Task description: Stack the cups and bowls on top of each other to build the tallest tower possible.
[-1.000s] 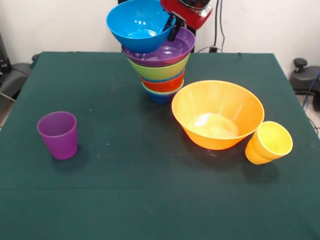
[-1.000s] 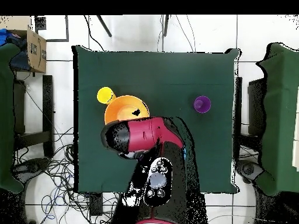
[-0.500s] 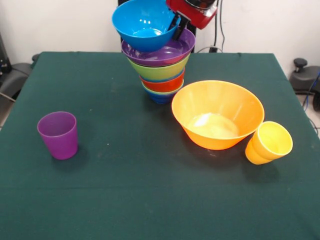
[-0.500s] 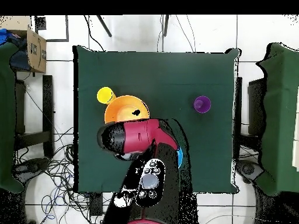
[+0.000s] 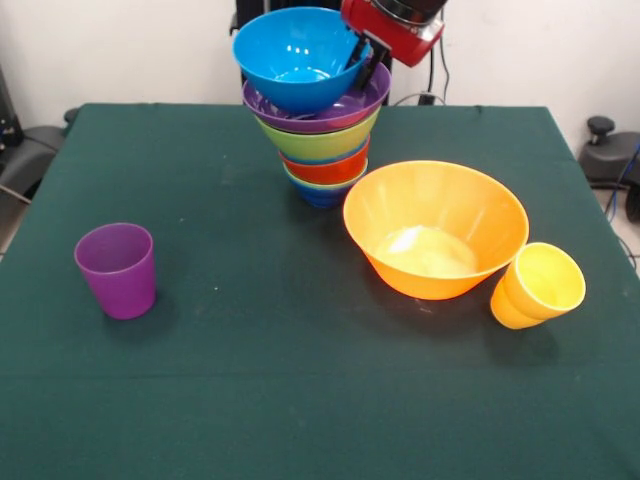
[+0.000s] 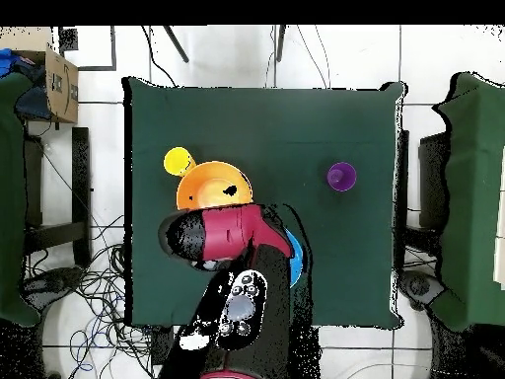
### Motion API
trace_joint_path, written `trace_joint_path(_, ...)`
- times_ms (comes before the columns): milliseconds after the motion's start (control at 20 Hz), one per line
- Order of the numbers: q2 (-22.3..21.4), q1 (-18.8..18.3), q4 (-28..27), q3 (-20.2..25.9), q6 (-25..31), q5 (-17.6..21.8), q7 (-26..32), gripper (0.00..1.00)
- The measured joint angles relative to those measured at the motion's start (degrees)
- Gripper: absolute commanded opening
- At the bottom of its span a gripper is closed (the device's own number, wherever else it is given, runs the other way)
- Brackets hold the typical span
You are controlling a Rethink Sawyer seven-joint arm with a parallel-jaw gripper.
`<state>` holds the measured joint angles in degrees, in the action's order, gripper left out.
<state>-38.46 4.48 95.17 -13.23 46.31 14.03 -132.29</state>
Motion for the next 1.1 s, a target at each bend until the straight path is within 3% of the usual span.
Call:
trace_joint_path(500,2.18,0.82,-0.01,-1.65,-4.89,-1.61,0.0,0.0)
trace_joint_path(1100,3.3,1.39,0.0,-3.65,-5.45,-4.58,0.0,0.0)
